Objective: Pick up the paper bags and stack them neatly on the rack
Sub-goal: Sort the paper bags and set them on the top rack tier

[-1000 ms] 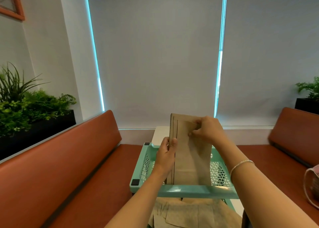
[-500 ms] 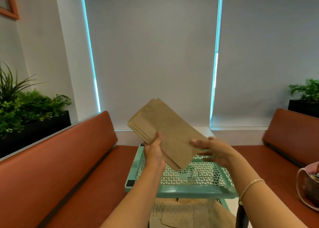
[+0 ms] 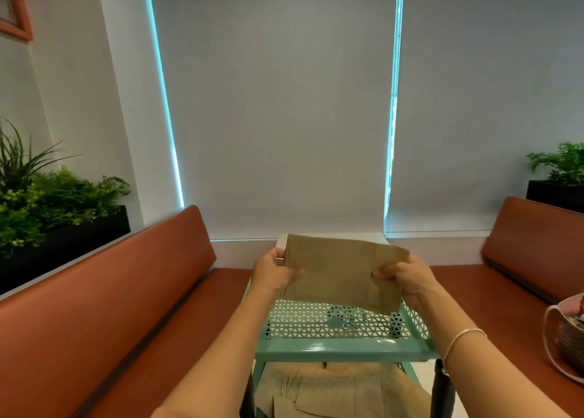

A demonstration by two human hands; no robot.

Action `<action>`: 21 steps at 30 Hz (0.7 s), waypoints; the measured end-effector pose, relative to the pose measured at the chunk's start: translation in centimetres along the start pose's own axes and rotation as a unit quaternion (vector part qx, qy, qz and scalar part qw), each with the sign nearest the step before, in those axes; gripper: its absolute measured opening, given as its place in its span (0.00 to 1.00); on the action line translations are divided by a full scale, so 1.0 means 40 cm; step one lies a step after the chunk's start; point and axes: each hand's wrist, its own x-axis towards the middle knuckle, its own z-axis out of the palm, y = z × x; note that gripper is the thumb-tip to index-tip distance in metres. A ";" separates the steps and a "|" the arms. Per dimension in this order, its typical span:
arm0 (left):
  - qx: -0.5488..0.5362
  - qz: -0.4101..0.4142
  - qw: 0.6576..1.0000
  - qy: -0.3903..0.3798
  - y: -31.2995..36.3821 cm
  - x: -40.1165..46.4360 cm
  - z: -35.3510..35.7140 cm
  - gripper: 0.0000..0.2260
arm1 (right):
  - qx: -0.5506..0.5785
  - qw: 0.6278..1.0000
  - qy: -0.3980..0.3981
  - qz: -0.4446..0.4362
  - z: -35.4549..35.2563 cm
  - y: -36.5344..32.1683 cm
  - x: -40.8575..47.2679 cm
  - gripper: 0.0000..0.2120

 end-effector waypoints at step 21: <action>0.267 0.140 0.953 -0.014 -0.041 -0.033 0.033 0.23 | -0.566 0.794 -0.041 -0.219 0.026 0.034 -0.015 0.35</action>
